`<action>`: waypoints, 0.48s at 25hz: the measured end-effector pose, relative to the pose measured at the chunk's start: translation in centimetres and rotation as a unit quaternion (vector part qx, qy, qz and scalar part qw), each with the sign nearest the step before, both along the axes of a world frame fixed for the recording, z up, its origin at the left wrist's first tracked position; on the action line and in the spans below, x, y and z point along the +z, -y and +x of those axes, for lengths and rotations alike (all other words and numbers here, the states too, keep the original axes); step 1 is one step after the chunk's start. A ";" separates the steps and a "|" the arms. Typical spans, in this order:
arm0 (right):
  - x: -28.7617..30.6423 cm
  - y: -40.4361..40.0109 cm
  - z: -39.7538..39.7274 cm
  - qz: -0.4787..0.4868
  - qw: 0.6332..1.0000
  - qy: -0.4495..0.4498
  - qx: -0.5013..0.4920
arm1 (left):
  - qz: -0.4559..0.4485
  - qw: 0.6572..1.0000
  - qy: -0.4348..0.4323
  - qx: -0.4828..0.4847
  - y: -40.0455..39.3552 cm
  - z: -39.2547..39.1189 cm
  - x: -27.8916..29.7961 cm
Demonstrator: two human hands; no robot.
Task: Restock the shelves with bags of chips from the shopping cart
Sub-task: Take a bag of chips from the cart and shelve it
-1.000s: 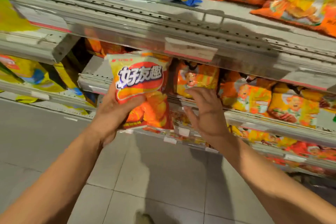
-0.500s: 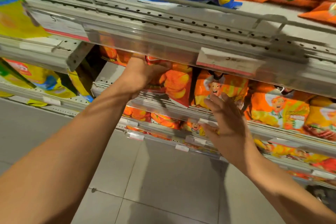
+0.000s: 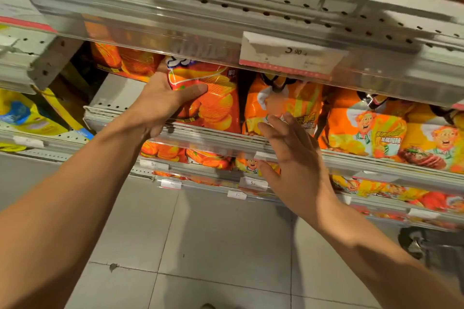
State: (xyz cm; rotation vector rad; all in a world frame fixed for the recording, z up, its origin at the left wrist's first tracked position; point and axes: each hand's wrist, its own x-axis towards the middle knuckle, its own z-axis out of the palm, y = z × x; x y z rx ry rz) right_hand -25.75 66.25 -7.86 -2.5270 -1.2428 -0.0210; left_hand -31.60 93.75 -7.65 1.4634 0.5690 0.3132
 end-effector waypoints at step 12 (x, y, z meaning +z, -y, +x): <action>-0.8 0.0 -0.5 -0.058 0.997 0.043 0.003 | 0.613 0.771 -0.148 0.086 5.2 -0.4 0.4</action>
